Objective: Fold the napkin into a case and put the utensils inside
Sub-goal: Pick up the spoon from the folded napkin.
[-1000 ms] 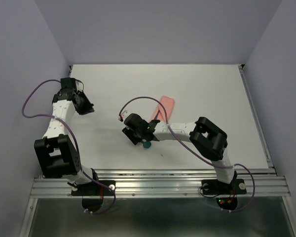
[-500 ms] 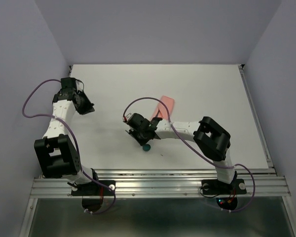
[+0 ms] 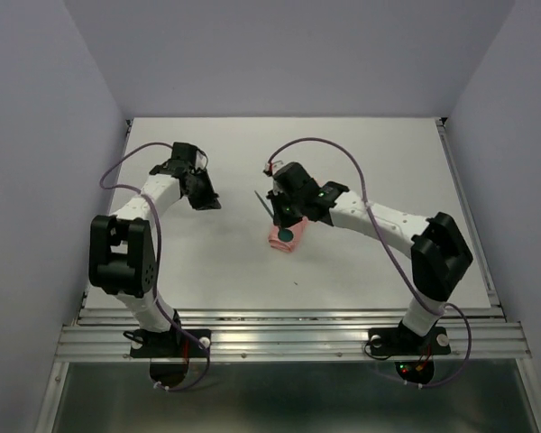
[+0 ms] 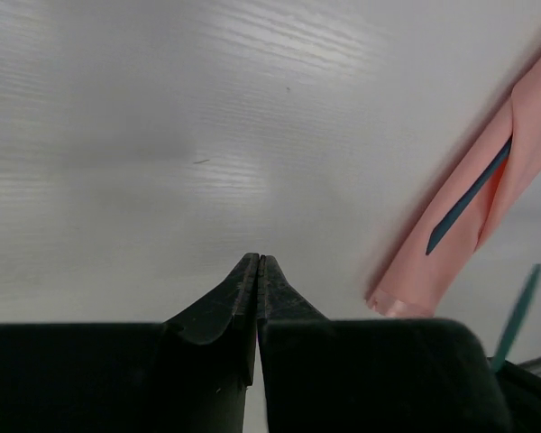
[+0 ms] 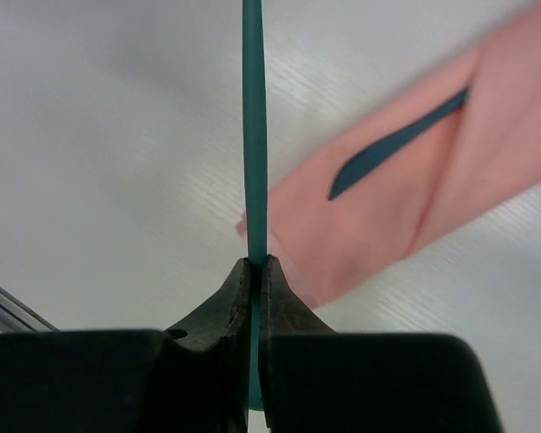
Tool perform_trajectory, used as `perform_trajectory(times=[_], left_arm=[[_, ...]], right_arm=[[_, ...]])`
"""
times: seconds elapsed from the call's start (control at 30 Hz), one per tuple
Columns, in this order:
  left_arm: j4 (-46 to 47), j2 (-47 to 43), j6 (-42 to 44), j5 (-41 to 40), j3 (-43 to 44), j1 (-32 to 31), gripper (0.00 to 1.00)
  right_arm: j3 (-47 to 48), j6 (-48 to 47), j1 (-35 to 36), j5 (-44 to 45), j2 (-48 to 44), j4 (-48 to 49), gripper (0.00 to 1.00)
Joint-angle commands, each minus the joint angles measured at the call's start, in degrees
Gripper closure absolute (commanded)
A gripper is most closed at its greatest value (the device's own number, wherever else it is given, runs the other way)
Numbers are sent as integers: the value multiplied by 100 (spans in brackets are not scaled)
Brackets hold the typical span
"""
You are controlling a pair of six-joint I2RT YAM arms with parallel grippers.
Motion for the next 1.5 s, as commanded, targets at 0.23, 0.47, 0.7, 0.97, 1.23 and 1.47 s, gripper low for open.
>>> perform_trajectory(times=[0.23, 0.47, 0.7, 0.97, 1.23, 1.47], left_arm=[[848, 1410, -640, 769, 689, -1322, 95], [1033, 1867, -869, 1059, 813, -1998, 100], [1112, 1903, -1097, 1252, 734, -2544, 100], [1086, 1701, -1098, 1437, 497, -2826, 100], [620, 1446, -650, 1051, 593, -2729, 100], [506, 1349, -482, 936, 733, -2624, 100]], right_arm=[[-1000, 997, -1304, -878, -885, -141, 99], [-1281, 1226, -1559, -1142, -1052, -317, 99], [-1308, 1445, -1612, -1344, -1043, -545, 99], [-1623, 1797, -1612, -1362, -1228, -932, 99], [-1783, 1920, -1612, -1265, -1290, -1055, 99], [-1432, 2034, -1665, -993, -1035, -1081, 99]])
